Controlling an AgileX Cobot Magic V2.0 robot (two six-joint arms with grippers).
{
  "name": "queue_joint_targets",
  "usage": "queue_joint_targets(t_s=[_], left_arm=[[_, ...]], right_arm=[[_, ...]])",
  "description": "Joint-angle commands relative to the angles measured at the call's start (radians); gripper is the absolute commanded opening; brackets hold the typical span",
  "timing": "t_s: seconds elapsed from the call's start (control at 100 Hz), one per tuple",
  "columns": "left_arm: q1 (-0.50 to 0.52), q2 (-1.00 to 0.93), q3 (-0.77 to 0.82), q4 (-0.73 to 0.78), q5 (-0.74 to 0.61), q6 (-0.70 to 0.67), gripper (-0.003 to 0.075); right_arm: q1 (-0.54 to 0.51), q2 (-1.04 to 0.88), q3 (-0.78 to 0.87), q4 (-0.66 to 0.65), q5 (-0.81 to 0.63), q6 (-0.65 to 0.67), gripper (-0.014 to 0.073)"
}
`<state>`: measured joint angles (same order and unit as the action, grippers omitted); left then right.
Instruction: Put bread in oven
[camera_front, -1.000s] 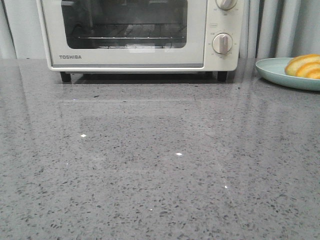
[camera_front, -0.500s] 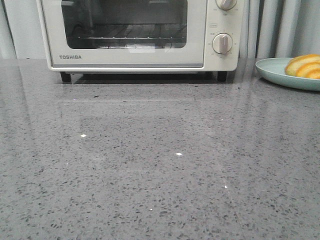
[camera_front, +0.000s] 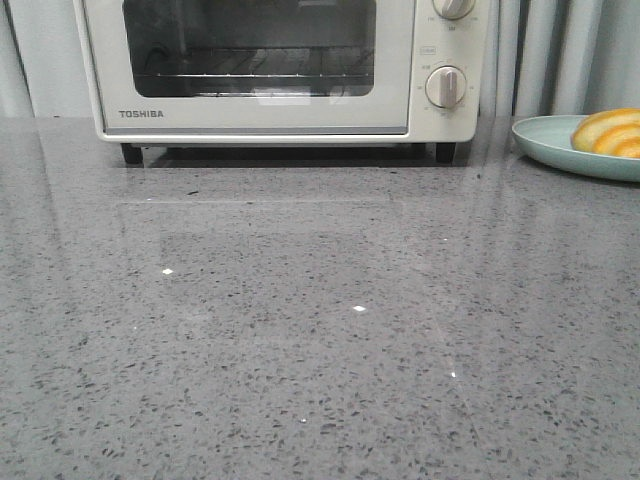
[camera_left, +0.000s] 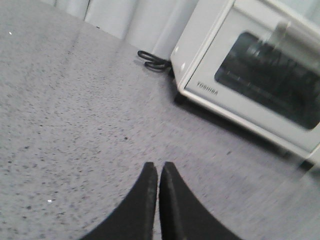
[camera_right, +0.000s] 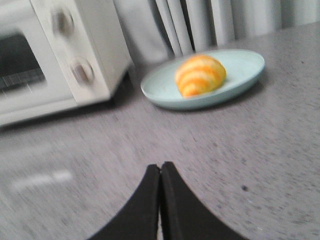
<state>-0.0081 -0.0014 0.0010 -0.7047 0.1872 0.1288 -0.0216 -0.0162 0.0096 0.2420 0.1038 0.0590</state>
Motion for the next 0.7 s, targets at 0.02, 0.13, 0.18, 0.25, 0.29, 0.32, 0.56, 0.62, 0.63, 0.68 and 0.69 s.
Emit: queue_joint_targets(t_s=[0.02, 0.13, 0.18, 0.25, 0.29, 0.32, 0.56, 0.62, 0.63, 0.68, 0.69], left_arm=[[0.002, -0.027, 0.022, -0.27, -0.128, -0.01, -0.0021], [0.002, -0.027, 0.022, -0.442, -0.166, -0.01, -0.0021], [0.002, -0.027, 0.02, -0.467, -0.171, -0.01, -0.0021], [-0.002, -0.027, -0.005, -0.455, -0.141, 0.008, -0.0021], [-0.009, -0.02, -0.034, -0.432, -0.106, 0.038, -0.0022], [-0.013, -0.006, -0.06, -0.41, -0.077, 0.069, -0.0022], [-0.022, 0.329, -0.379, -0.325, 0.15, 0.498, -0.0021], [-0.041, 0.43, -0.476, -0.327, 0.171, 0.572, -0.0021], [-0.046, 0.451, -0.486, -0.33, 0.167, 0.582, -0.0021], [-0.082, 0.524, -0.552, -0.33, 0.137, 0.605, -0.0021], [-0.093, 0.534, -0.571, -0.33, 0.129, 0.608, -0.0021]], right_arm=[[-0.005, -0.01, 0.026, 0.19, -0.123, 0.0, -0.0048], [-0.005, -0.01, 0.026, 0.29, -0.151, 0.0, -0.0048], [-0.005, -0.01, 0.025, 0.317, -0.18, 0.0, -0.0048], [-0.005, -0.01, 0.0, 0.323, -0.207, 0.0, -0.0048], [-0.005, -0.01, -0.026, 0.318, -0.191, 0.0, -0.0048], [-0.005, -0.001, -0.059, 0.302, -0.168, 0.0, -0.0048], [-0.003, 0.206, -0.332, -0.049, 0.077, -0.002, -0.0048], [-0.003, 0.27, -0.375, -0.071, 0.078, -0.002, -0.0048], [-0.003, 0.285, -0.384, -0.071, 0.078, -0.002, -0.0048], [-0.003, 0.333, -0.408, -0.071, 0.062, -0.002, -0.0048], [-0.003, 0.339, -0.41, -0.071, 0.056, -0.002, -0.0048]])
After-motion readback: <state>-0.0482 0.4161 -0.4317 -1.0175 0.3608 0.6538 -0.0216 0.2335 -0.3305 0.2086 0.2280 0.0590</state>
